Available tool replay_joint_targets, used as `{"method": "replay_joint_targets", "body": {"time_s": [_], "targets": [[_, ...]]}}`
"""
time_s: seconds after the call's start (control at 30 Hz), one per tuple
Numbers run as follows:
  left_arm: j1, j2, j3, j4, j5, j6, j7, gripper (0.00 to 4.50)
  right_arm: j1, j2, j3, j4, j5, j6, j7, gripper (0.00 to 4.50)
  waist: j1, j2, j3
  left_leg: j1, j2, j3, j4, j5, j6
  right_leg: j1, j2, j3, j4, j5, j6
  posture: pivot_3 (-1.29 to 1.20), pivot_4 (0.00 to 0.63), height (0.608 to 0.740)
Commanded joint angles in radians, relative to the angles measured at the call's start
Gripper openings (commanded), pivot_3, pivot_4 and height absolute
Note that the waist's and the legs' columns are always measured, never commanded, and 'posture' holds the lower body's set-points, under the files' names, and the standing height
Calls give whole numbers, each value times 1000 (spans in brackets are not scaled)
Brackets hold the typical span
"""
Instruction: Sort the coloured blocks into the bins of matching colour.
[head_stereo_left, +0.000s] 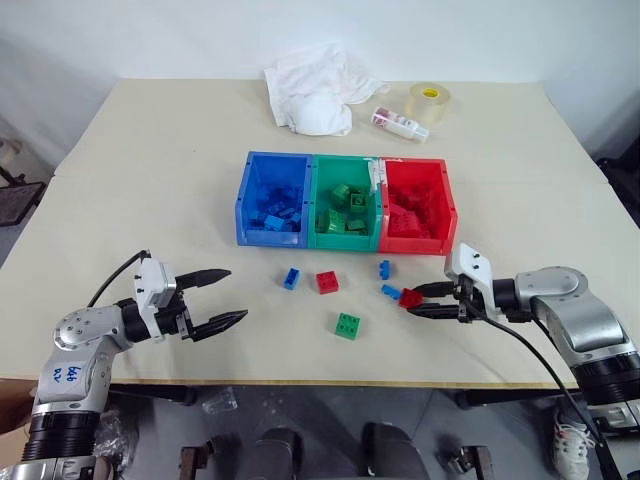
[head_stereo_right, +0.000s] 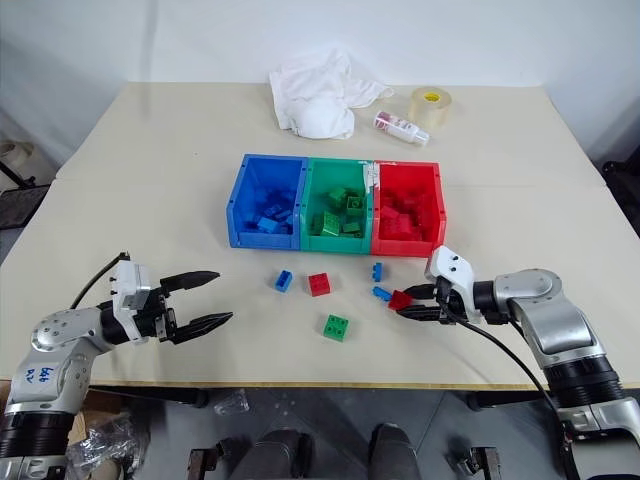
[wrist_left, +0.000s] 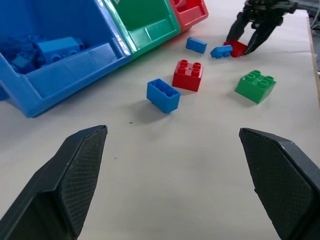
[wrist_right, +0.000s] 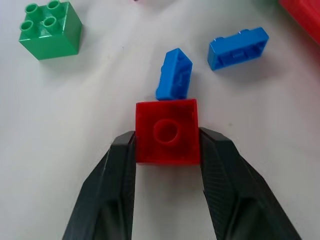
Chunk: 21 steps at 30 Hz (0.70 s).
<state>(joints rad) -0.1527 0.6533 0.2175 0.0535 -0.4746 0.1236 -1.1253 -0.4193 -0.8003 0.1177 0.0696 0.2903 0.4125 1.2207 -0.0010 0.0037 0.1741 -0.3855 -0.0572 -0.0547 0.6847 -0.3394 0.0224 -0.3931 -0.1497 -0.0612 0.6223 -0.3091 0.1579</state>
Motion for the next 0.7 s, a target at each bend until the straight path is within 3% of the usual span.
{"method": "replay_joint_targets", "body": {"time_s": [0.03, 0.23, 0.5, 0.53, 0.7], "targets": [[-19, 15, 21, -2, -25, 21, 4, 4500, 5, -11, -58, -84, 33, 23, -25, 1435, 0, 0, 0, 0, 0, 0, 0, 0, 0, 0, 0, 0, 0, 0, 0, 0, 150, 740], [-41, 5, 28, 18, -54, 16, -39, 4500, -116, -1, -144, -99, 52, 58, -121, 1435, -1, 0, 0, 0, 0, 0, 0, 0, 0, 0, 0, 0, 0, 0, 0, 0, 150, 740], [-82, -19, -2, 65, -29, -21, -43, 4500, -432, 92, -92, 255, -80, -113, -220, 1435, -8, 0, 0, 0, 0, 1, -1, 0, 0, -1, 0, 0, 0, 0, 0, 0, 150, 740], [-87, -22, -6, 68, -28, -25, -43, 4500, -467, 109, -84, 318, -105, -144, -241, 2139, -8, 0, 0, 0, 0, 1, -1, 0, 0, -1, 0, 0, 0, 0, 0, 0, 150, 740], [-100, -24, -17, 84, -25, -42, -54, 4500, -549, 152, -66, 473, -157, -245, -261, 3667, -12, 0, 0, -1, 0, 0, -1, 0, 0, -2, 0, -1, 1, 0, 0, 0, 150, 740]]}}
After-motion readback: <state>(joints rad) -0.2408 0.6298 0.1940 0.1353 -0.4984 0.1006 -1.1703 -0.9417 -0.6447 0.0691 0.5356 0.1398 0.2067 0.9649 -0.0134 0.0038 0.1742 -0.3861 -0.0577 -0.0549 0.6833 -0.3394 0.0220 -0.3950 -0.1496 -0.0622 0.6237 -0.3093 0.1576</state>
